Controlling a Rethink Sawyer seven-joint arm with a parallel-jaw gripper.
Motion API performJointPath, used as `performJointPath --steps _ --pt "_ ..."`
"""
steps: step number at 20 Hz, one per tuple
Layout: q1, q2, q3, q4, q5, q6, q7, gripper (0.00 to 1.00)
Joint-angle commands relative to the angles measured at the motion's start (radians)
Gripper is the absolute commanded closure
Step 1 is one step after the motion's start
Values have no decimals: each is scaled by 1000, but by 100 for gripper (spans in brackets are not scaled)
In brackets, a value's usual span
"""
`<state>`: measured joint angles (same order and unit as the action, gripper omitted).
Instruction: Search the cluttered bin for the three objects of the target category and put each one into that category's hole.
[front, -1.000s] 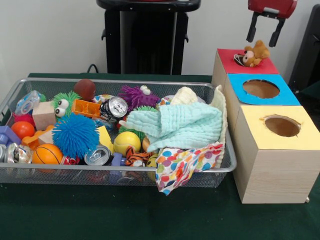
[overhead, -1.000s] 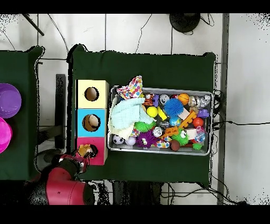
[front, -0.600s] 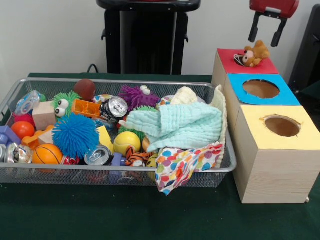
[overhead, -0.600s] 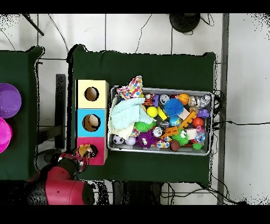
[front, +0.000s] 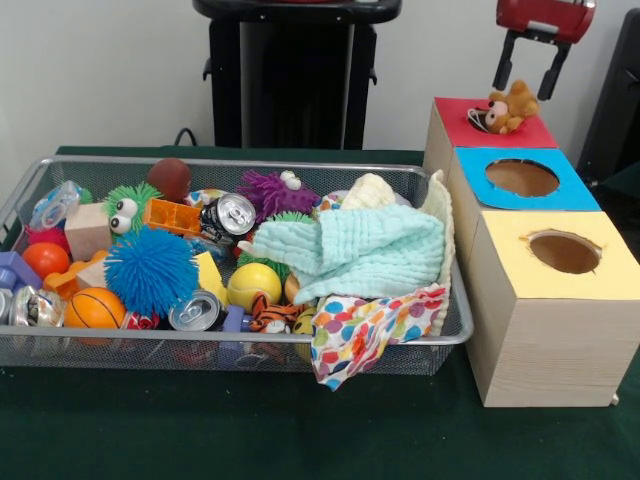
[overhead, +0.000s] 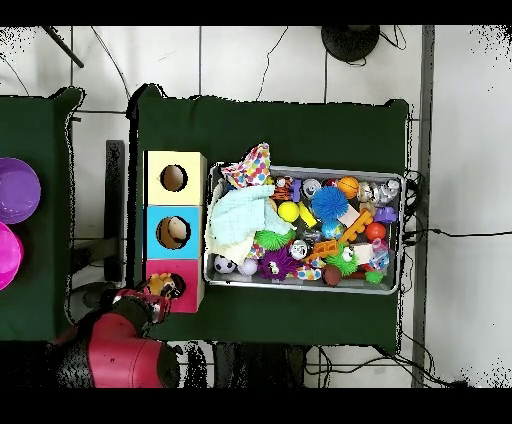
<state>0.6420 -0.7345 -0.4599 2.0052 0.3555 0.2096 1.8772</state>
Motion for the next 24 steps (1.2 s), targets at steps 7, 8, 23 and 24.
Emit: performJointPath --steps 7,8,23,24 --pt "11 82 -8 -41 48 -89 261 0" --pt "7 84 -4 -42 48 -96 258 0" --pt "49 121 -47 -72 86 -70 268 0" --pt "47 118 -45 -71 87 -68 265 0"
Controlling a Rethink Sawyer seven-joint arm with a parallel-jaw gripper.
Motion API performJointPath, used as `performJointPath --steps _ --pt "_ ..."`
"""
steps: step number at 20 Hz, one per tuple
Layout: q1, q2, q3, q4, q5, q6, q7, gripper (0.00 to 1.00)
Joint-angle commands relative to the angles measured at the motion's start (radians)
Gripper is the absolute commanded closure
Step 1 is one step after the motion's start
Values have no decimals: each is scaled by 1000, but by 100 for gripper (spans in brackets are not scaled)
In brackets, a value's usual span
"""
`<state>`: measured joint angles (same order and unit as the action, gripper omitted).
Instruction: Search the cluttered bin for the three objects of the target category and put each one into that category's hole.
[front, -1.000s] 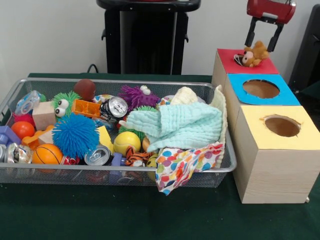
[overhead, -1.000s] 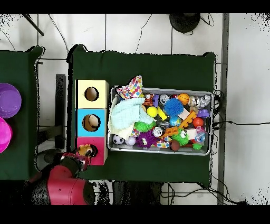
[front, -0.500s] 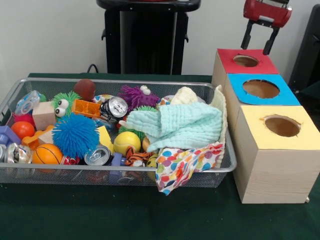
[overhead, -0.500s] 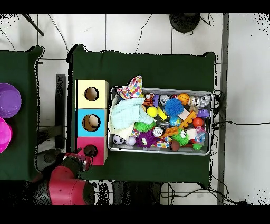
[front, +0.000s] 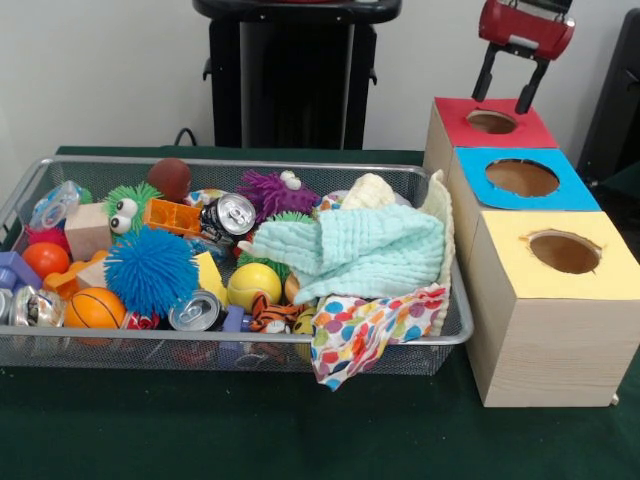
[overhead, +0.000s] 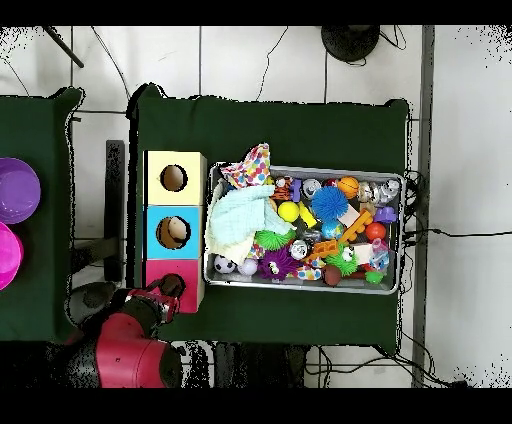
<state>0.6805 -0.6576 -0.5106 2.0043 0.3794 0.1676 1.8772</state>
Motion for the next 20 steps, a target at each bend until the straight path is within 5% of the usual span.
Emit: performJointPath --steps 1,5,10,17,20 --pt "7 38 7 -69 64 -25 262 0" --pt "-12 1 23 -60 53 4 231 0" --pt "-128 -90 94 -55 2 88 119 0" --pt "-479 -234 311 9 -139 73 -139 0" --pt "-546 -238 301 -28 -218 89 -146 0"
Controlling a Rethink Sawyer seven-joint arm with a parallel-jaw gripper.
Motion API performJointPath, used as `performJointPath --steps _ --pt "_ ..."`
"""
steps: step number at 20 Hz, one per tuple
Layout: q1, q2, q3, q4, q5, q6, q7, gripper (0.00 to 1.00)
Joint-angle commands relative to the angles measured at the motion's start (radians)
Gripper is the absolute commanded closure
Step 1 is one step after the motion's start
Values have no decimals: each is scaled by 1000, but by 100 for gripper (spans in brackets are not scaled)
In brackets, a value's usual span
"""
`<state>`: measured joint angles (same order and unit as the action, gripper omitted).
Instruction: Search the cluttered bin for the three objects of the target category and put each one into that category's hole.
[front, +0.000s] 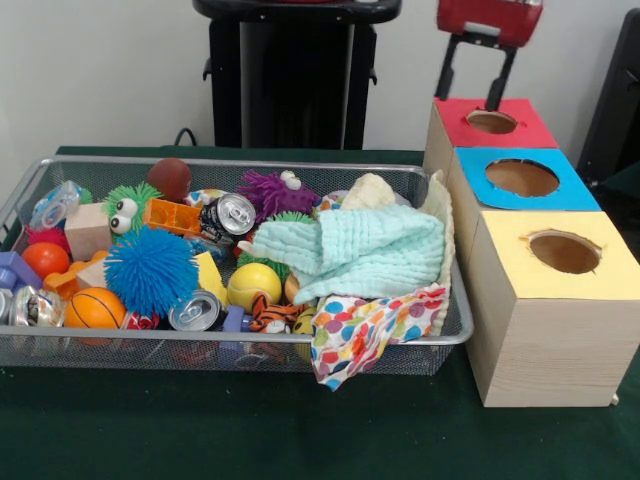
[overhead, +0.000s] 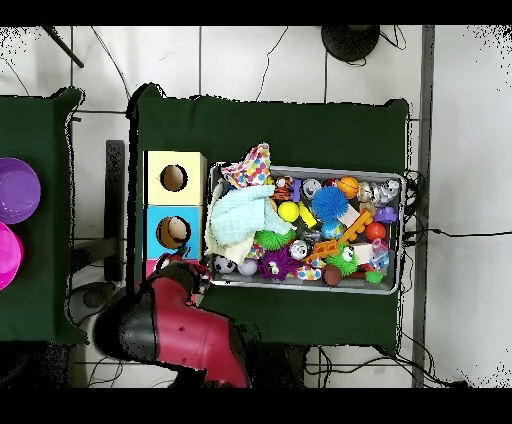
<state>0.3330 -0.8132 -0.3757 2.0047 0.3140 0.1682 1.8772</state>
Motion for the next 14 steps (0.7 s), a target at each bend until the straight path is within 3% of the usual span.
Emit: performJointPath --steps 1,5,11,14 --pt "-237 -90 186 -33 -171 93 -154 0" --pt "-417 -135 333 -19 -221 146 -208 0" --pt "-566 -137 427 -57 -324 159 -209 0" --pt "-586 -118 423 -113 -368 161 -180 0"
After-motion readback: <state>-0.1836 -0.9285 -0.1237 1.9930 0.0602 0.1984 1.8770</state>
